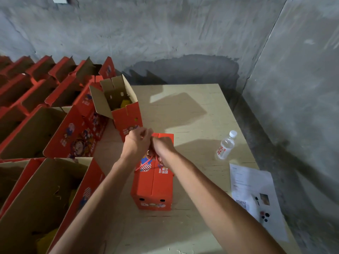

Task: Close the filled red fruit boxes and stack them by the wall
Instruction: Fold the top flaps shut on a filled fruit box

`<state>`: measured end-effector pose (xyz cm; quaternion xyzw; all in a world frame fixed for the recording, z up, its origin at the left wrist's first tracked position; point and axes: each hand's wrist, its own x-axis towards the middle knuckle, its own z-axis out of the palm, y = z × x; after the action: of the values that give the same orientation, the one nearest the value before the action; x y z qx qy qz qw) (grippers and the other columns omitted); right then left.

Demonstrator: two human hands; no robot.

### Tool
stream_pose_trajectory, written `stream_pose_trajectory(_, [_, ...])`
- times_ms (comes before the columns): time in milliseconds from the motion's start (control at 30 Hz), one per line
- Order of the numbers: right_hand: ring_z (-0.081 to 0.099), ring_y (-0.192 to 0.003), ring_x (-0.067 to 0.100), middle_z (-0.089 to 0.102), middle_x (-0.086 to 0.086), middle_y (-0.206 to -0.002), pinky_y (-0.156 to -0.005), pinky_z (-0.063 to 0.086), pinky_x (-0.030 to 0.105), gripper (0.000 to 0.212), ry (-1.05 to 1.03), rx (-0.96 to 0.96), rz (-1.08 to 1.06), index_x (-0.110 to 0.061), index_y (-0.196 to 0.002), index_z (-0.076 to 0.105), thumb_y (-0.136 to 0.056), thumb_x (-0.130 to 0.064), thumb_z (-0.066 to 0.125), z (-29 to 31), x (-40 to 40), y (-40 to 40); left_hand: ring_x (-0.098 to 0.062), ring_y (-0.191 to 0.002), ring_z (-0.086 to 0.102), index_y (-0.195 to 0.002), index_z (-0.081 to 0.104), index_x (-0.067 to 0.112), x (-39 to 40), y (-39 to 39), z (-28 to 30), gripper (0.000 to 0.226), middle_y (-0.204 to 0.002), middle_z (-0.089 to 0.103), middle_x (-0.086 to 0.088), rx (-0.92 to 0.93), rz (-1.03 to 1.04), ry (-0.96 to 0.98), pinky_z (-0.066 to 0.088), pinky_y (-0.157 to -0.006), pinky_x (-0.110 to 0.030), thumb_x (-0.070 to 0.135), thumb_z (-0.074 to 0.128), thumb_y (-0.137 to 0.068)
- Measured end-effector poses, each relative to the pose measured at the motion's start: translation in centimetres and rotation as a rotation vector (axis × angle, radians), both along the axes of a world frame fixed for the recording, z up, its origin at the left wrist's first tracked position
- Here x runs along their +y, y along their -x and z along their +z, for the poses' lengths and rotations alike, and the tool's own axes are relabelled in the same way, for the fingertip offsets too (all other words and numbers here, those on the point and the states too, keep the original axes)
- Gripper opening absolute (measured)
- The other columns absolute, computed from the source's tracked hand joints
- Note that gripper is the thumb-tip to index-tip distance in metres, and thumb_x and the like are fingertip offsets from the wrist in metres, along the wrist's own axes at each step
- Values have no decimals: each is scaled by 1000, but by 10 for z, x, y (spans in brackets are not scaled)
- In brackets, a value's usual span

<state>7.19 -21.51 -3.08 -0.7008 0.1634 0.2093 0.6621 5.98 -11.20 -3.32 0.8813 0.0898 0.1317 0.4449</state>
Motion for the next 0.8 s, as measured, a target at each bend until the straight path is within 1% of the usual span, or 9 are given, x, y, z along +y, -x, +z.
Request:
stream_pose_trajectory(100, [73, -69, 32, 75, 17, -77, -64, 61, 40, 44, 167, -118, -18, 0, -86, 76, -78, -42, 64, 18, -2, -21, -5, -81, 69, -102, 65, 25, 0, -5, 2, 20, -88, 71, 8, -26, 36, 195, 53, -69, -27, 40, 52, -103])
stream_pose_trajectory(167, [74, -81, 32, 76, 15, -86, -73, 60, 38, 47, 266, -164, -42, 0, -88, 74, -80, -45, 62, 27, -8, -33, -13, -89, 72, -110, 64, 21, -7, -9, 4, 23, -98, 73, -1, -19, -5, 296, 58, -77, -38, 38, 49, -105])
stream_pose_trajectory(267, [72, -74, 28, 75, 11, -78, -65, 54, 32, 41, 313, -205, -113, -2, -79, 72, -81, -41, 60, 37, -20, -52, 0, -88, 68, -115, 61, 25, -25, -13, 3, 27, -101, 71, 7, -31, -101, 222, 49, -71, -26, 44, 46, -104])
stream_pose_trajectory(333, [73, -62, 26, 75, 7, -68, -62, 59, 32, 34, 225, -207, -149, -4, -72, 73, -83, -32, 57, 49, -28, -68, -1, -94, 66, -119, 56, 27, -38, -17, 1, 30, -110, 68, 9, -40, -183, 152, 48, -70, -19, 49, 46, -101])
stream_pose_trajectory(400, [70, -52, 20, 74, 6, -63, -55, 58, 30, 30, 151, -222, -172, -5, -71, 72, -85, -24, 54, 64, -35, -89, -9, -115, 57, -139, 43, 23, -49, -26, -4, 48, -131, 56, 4, -61, -231, 38, 50, -87, -25, 46, 54, -99])
stream_pose_trajectory(467, [66, -48, 17, 75, 6, -64, -48, 52, 25, 29, 158, -257, -177, -4, -74, 71, -89, -19, 52, 76, -43, -112, -20, -132, 42, -156, 18, 16, -60, -38, -10, 81, -152, 37, -11, -33, -245, -57, 45, -103, -35, 41, 66, -96])
stream_pose_trajectory(567, [66, -52, 21, 77, 12, -72, -58, 57, 32, 26, 163, -297, -186, -3, -74, 69, -90, -14, 51, 85, -56, -148, -31, -149, 26, -162, 0, 12, -78, -63, -22, 109, -164, 20, -17, 60, -239, -203, 29, -123, -44, 40, 75, -88])
stream_pose_trajectory(667, [72, -55, 19, 75, 8, -66, -66, 62, 34, 29, 348, -354, -155, -5, -73, 71, -91, -15, 52, 85, -74, -185, -34, -155, 13, -161, -10, 14, -101, -93, -35, 117, -167, 11, -16, 112, -211, -224, 17, -127, -48, 43, 73, -85])
stream_pose_trajectory(800, [71, -53, 9, 73, -1, -59, -69, 63, 30, 34, 560, -449, -164, -10, -72, 73, -99, -17, 53, 76, -102, -232, -35, -157, 3, -161, -18, 19, -124, -140, -51, 126, -170, -1, -15, 173, -272, -247, 18, -125, -53, 45, 76, -82])
